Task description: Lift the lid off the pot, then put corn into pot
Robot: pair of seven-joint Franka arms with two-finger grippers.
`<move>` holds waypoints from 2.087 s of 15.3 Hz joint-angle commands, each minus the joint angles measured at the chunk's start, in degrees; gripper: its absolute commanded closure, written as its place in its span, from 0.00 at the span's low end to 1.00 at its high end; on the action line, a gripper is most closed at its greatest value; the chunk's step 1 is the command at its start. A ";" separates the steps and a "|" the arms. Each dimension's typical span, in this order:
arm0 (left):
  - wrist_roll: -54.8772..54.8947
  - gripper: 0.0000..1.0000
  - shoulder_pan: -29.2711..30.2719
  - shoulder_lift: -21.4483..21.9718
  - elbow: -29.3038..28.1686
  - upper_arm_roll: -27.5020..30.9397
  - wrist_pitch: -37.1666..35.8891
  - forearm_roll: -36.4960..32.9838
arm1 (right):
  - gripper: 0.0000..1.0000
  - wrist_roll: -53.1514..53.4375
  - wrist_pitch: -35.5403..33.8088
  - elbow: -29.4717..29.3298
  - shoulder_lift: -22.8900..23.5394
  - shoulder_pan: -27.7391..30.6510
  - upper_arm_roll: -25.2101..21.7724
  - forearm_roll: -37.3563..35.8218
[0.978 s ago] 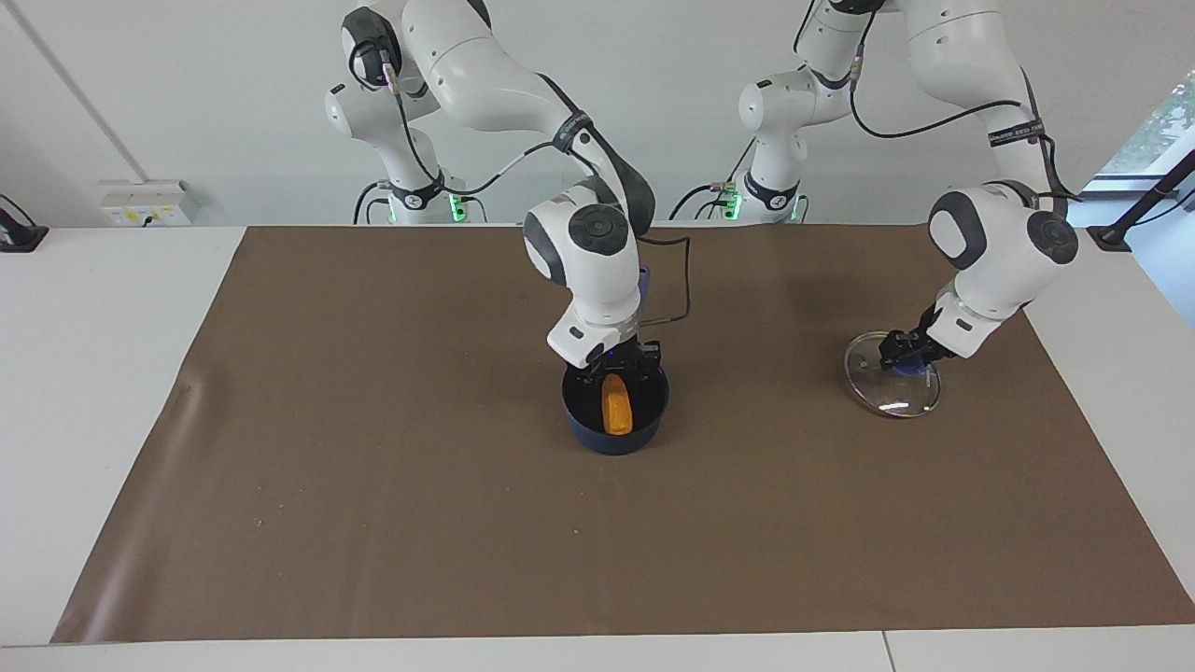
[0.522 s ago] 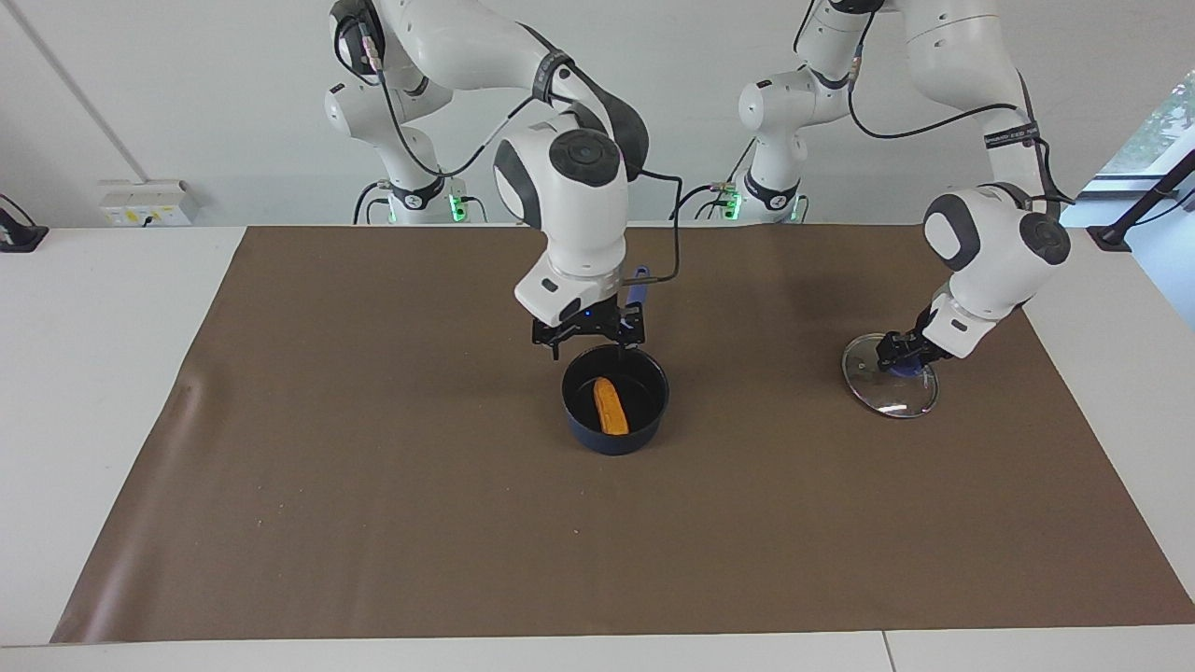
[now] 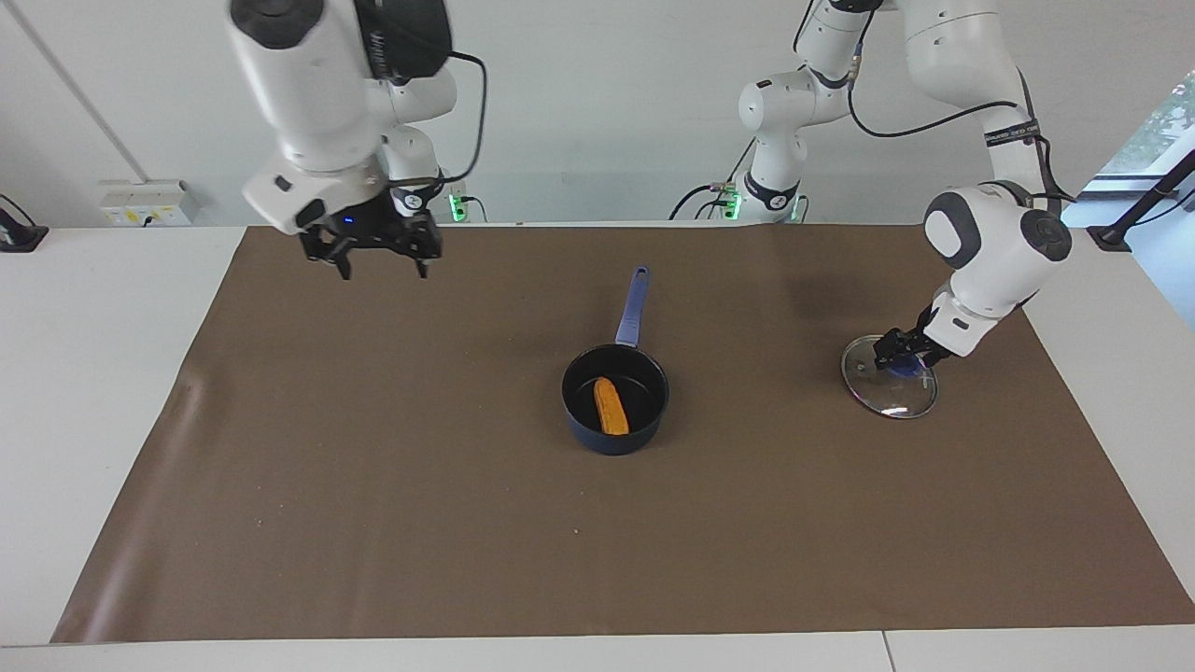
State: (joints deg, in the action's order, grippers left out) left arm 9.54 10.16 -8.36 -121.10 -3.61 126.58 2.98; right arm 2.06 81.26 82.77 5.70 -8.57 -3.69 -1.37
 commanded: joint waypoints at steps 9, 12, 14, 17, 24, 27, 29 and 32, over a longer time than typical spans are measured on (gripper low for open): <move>-0.83 0.00 -3.57 2.46 15.98 -0.52 -17.41 0.01 | 0.00 -3.47 8.74 14.62 -7.11 8.30 0.97 0.58; -3.19 0.00 -3.57 6.76 16.16 -0.79 -20.40 0.01 | 0.00 -3.38 7.86 14.97 -7.89 8.21 1.05 -0.39; -7.85 0.00 -4.96 9.05 16.51 -1.84 -24.60 -0.07 | 0.00 -3.47 8.38 14.71 -7.72 8.48 1.32 -0.39; -8.92 0.00 -8.83 12.12 17.91 -0.62 -31.90 -1.12 | 0.00 -4.96 9.61 13.83 -7.28 8.22 1.41 -0.83; -8.84 0.00 -13.76 13.46 18.62 4.40 -37.81 -1.31 | 0.00 -5.14 10.32 13.48 -7.28 8.21 1.49 -0.83; -8.84 0.00 -14.29 11.27 25.73 4.31 -40.08 -1.74 | 0.00 -5.14 9.88 13.56 -7.72 8.30 1.49 -0.74; -8.84 0.00 -14.90 11.52 25.48 4.22 -40.79 -3.67 | 0.00 -5.14 9.62 13.13 -7.72 8.65 1.15 -0.48; -8.57 0.00 -15.96 11.17 26.26 4.13 -40.97 -5.09 | 0.00 -5.05 8.48 13.12 -7.81 9.18 0.97 -0.21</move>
State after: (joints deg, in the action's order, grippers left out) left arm 1.17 -4.13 4.32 -97.26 -0.26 87.40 -0.31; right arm -1.76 90.88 95.50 -1.27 -0.42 -3.04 -1.40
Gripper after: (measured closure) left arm 0.000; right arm 0.000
